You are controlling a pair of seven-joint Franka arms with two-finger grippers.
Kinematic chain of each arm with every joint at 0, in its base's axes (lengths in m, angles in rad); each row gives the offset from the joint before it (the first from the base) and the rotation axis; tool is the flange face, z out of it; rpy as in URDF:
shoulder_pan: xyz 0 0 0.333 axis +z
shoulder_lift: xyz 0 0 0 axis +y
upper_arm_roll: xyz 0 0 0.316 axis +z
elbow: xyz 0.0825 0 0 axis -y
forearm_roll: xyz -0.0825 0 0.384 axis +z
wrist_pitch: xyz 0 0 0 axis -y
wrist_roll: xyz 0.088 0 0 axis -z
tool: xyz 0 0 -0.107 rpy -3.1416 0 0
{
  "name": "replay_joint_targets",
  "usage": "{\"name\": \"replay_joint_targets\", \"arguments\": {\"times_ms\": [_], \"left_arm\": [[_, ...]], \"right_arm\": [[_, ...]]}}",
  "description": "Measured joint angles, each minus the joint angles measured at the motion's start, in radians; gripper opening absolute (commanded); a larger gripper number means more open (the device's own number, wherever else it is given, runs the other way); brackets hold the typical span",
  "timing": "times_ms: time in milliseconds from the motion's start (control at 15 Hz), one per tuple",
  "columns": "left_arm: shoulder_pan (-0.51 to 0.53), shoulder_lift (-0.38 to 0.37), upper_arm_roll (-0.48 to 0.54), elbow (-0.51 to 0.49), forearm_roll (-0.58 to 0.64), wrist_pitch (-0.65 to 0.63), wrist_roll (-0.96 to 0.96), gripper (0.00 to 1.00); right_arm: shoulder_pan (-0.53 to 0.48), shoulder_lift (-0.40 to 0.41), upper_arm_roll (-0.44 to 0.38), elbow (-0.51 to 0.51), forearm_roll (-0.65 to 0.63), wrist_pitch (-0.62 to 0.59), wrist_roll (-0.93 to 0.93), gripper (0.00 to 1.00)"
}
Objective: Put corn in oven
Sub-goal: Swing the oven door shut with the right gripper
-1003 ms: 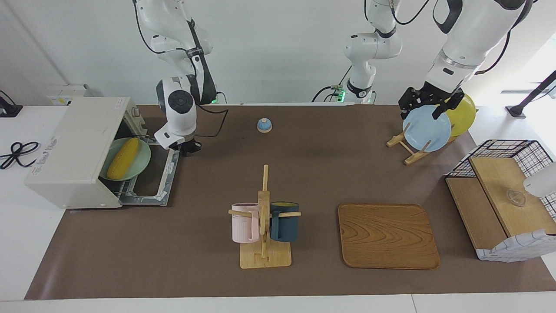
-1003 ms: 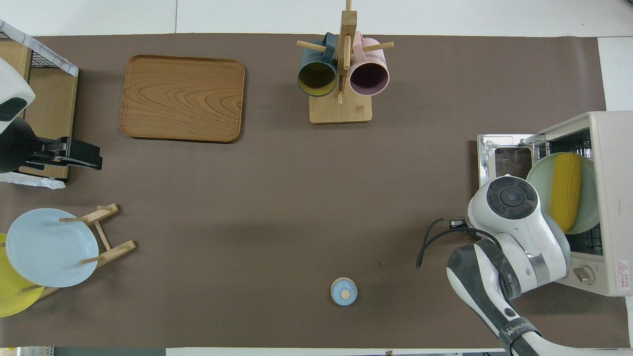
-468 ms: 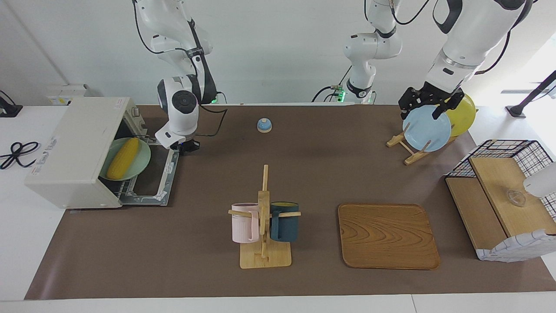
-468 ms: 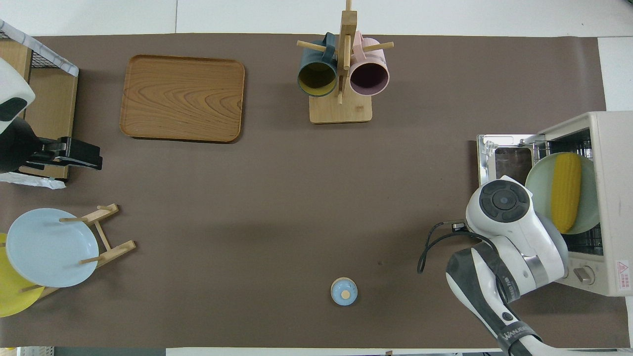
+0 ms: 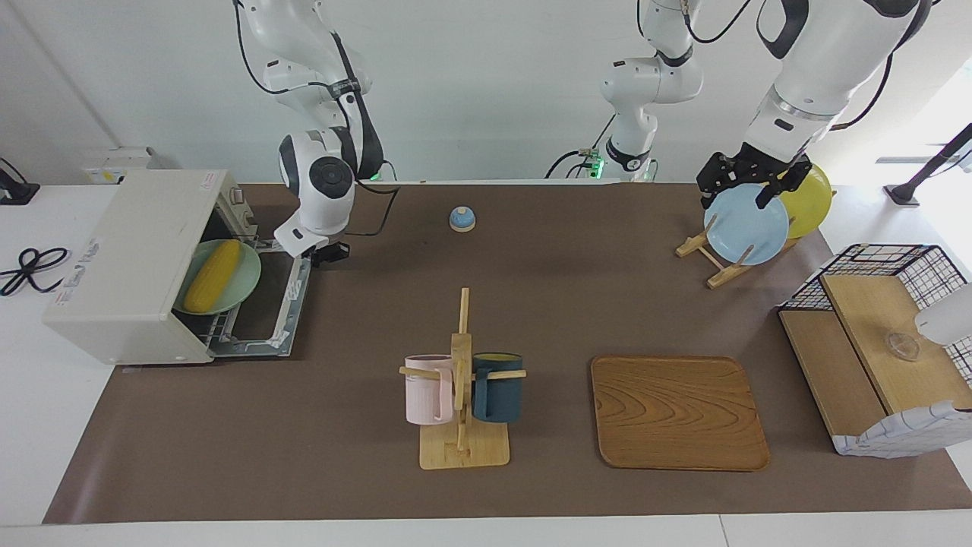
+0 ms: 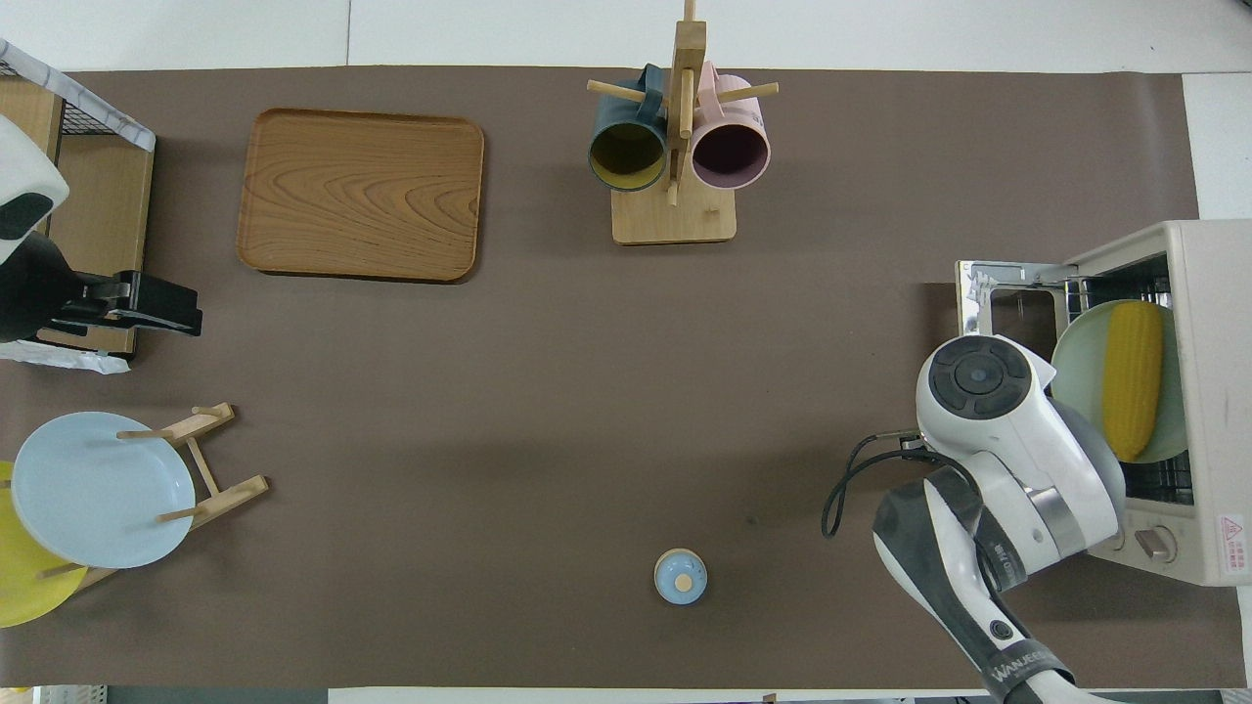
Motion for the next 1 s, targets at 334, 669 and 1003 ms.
{"name": "replay_joint_targets", "arguments": {"times_ms": [334, 669, 1003], "left_arm": [[0.0, 0.0, 0.0, 0.0, 0.0, 0.0, 0.0, 1.0], [0.0, 0.0, 0.0, 0.0, 0.0, 0.0, 0.0, 1.0], [0.0, 0.0, 0.0, 0.0, 0.0, 0.0, 0.0, 1.0]], "right_arm": [[-0.019, -0.032, -0.012, 0.101, -0.026, -0.159, -0.126, 0.0], [-0.057, -0.079, -0.03, 0.146, -0.032, -0.237, -0.267, 0.0], [-0.165, -0.112, -0.039, 0.179, -0.034, -0.263, -0.455, 0.0]]}}
